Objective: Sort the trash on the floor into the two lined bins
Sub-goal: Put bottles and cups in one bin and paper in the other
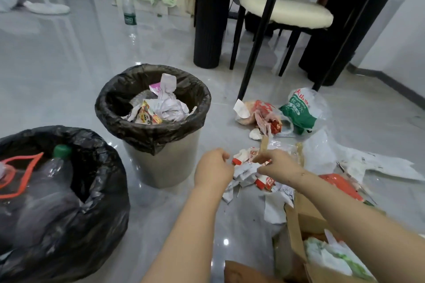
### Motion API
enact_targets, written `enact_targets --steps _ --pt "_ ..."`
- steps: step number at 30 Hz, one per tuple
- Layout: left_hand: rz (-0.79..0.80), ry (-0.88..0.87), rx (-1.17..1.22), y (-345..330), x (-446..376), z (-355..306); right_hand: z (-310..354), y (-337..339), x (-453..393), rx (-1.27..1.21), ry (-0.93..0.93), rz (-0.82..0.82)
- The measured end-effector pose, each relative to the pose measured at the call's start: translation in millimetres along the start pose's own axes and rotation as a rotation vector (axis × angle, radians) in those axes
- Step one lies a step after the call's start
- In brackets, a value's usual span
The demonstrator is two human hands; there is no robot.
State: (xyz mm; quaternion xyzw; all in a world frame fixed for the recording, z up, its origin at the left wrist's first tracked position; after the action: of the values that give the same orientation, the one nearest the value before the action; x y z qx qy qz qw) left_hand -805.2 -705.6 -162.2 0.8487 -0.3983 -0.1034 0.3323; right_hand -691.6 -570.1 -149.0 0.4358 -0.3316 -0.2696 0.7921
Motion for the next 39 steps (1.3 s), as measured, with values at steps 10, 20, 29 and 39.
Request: enact_targets --steps 10,20,29,39 --pt "0.387 -0.007 -0.413 -87.8 -50.4 66.8 -10.7 -56.3 -68.9 0.385 0.133 0.119" --pt "0.294 0.018 -0.194 -73.8 -69.5 83.3 -18.2 -55.0 -69.1 0.163 0.056 0.039" --pt "0.108 -0.171 0.144 24.1 -42.7 -12.4 -16.3 21.5 -5.5 -0.645 0.01 -0.328" --pt "-0.729 -0.309 0.112 147.6 5.0 -36.5 118.6 82.9 49.0 -0.778 0.415 -0.477"
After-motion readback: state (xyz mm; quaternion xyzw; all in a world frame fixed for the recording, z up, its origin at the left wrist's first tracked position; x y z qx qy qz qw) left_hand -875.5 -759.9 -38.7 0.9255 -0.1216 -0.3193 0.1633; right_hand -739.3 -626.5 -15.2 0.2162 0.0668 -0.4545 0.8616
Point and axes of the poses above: each hand's wrist, its own x-axis away from the middle knuckle, its own y-axis out of the back of the hand, z = x × y, the point moved 2 cm from there along -x, towards the middle knuckle, and after that the axes turned 6 degrees about -y, right-handed, at the moved point
